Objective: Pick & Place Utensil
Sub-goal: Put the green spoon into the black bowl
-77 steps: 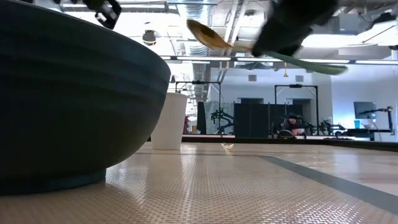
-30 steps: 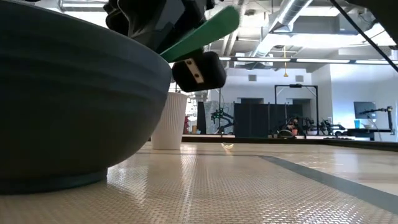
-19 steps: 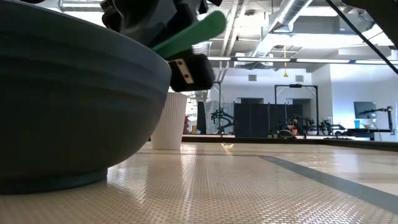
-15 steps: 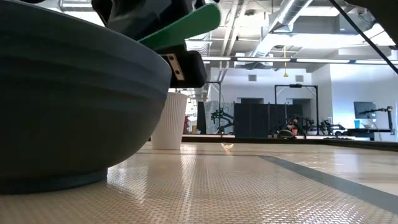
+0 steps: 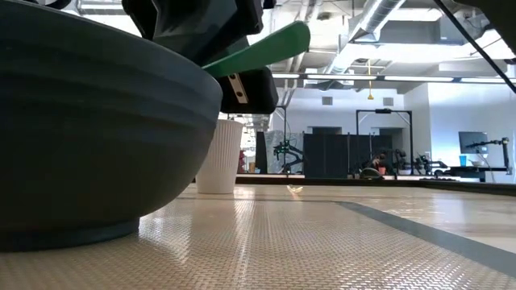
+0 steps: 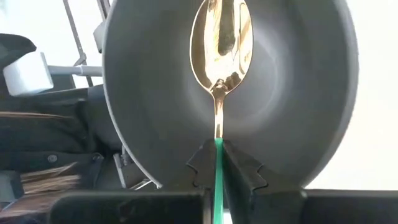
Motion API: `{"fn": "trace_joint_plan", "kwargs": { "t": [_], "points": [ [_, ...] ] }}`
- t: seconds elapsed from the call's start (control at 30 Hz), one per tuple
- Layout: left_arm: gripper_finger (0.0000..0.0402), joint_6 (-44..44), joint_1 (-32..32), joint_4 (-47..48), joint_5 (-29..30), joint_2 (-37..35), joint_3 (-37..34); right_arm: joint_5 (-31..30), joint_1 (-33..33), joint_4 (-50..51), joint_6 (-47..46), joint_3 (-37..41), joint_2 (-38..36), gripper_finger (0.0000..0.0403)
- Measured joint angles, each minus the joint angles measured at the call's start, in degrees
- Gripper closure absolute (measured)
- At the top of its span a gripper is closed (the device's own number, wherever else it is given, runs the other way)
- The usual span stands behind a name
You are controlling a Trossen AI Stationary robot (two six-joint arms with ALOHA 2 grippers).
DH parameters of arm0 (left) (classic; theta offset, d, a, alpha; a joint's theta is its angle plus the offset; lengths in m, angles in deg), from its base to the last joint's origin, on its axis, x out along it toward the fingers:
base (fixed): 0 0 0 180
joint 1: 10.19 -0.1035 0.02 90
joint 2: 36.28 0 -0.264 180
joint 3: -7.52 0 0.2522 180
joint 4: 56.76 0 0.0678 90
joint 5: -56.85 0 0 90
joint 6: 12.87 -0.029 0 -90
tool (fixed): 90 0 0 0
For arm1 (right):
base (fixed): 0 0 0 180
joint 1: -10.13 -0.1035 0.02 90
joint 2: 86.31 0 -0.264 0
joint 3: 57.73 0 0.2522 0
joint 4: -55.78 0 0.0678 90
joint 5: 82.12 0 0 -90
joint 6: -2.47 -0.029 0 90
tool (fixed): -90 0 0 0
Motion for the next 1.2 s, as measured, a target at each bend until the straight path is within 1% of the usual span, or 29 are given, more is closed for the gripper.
{"fn": "trace_joint_plan", "kwargs": {
  "t": [0.17, 0.33, 0.47, 0.63, 0.73, 0.87, 0.97, 1.2],
  "points": [
    [0.0398, 0.1, 0.0, 0.6, 0.0, 0.0, 0.0, 0.0, 0.0, -0.1, 0.4, 0.2, 0.0, 0.0391],
    [0.0398, 2.9, 0.0, 2.9, 0.2, -0.2, 0.1, 0.0, 0.0, -0.3, 0.4, 0.2, 0.0, 0.0391],
    [0.0398, 2.9, 0.0, 3.0, 0.2, -0.2, 0.1, 0.3, 0.0, -0.4, 0.4, 0.2, 0.0, 0.0391],
    [0.0397, 2.9, 0.0, 3.0, 0.2, -0.1, 0.1, 1.2, -0.1, -0.4, 3.3, 0.2, 0.0, 0.0389],
    [0.0397, 2.9, 0.0, 3.3, 0.1, -0.1, 0.0, 1.2, -0.1, -0.4, 3.3, 0.2, 0.0, 0.0375],
    [0.0397, 2.9, 0.0, 3.5, -0.1, 0.0, 0.0, 1.0, 0.0, -0.4, 3.5, 0.2, 0.0, 0.0340],
    [0.0397, 2.9, 0.0, 3.4, -0.2, 0.0, 0.0, 0.8, 0.1, -0.5, 3.5, 0.2, 0.0, 0.0322],
    [0.0397, 2.9, 0.0, 3.3, -0.1, 0.0, 0.0, 0.7, 0.1, -0.6, 3.4, 0.2, 0.0, 0.0315]
  ]
}}
